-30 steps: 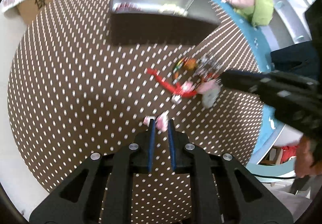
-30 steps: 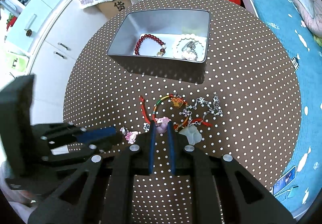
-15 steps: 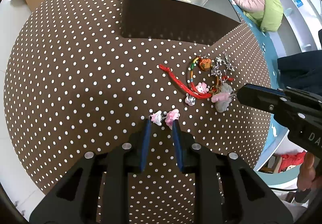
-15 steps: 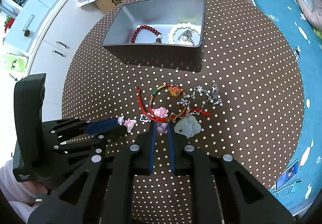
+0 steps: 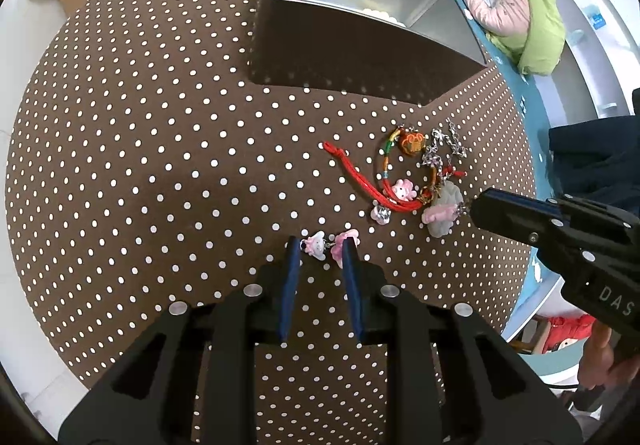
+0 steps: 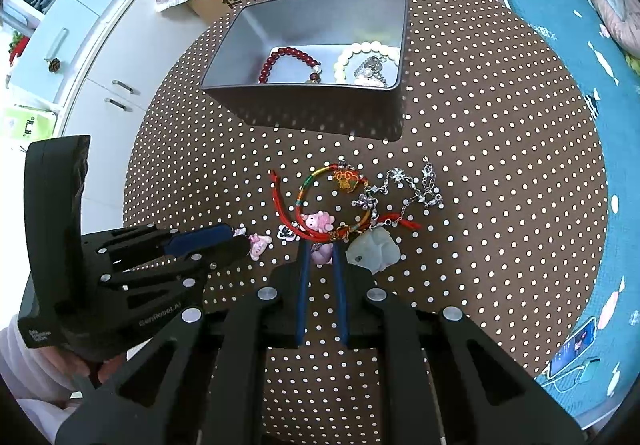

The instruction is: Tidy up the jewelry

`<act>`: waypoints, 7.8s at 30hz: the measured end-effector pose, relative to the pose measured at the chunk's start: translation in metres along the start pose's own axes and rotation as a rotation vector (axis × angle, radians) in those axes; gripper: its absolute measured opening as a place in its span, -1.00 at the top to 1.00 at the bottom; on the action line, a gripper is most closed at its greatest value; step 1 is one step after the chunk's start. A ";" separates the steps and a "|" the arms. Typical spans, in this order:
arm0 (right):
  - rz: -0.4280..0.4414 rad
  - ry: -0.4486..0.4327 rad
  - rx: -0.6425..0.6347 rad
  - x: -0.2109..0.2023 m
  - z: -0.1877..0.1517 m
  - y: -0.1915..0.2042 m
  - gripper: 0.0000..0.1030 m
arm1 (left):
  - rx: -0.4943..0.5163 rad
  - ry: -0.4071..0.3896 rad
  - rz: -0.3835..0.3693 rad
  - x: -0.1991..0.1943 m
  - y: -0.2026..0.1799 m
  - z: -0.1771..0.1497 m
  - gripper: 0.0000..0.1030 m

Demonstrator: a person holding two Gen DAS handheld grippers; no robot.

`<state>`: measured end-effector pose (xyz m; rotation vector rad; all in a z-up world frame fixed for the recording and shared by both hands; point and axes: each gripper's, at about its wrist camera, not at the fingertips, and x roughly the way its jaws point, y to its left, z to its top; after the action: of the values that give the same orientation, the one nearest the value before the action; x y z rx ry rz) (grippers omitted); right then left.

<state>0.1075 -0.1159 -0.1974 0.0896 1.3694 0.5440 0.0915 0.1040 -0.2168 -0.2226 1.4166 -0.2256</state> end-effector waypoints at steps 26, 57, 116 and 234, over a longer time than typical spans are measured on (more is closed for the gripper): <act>0.003 0.001 -0.005 -0.003 0.002 0.004 0.80 | -0.012 0.005 -0.033 0.008 -0.006 -0.001 0.92; 0.049 -0.130 -0.013 -0.050 0.043 0.005 0.80 | 0.103 -0.208 -0.001 -0.053 -0.056 0.059 0.84; 0.021 0.056 0.119 0.003 0.006 -0.032 0.45 | 0.185 0.034 0.078 0.053 -0.087 0.019 0.78; -0.014 -0.278 0.076 -0.066 0.094 0.001 0.76 | 0.154 -0.319 -0.035 -0.074 -0.069 0.123 0.77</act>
<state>0.1899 -0.1192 -0.1171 0.2097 1.1183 0.4493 0.2018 0.0617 -0.1096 -0.1489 1.0741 -0.3118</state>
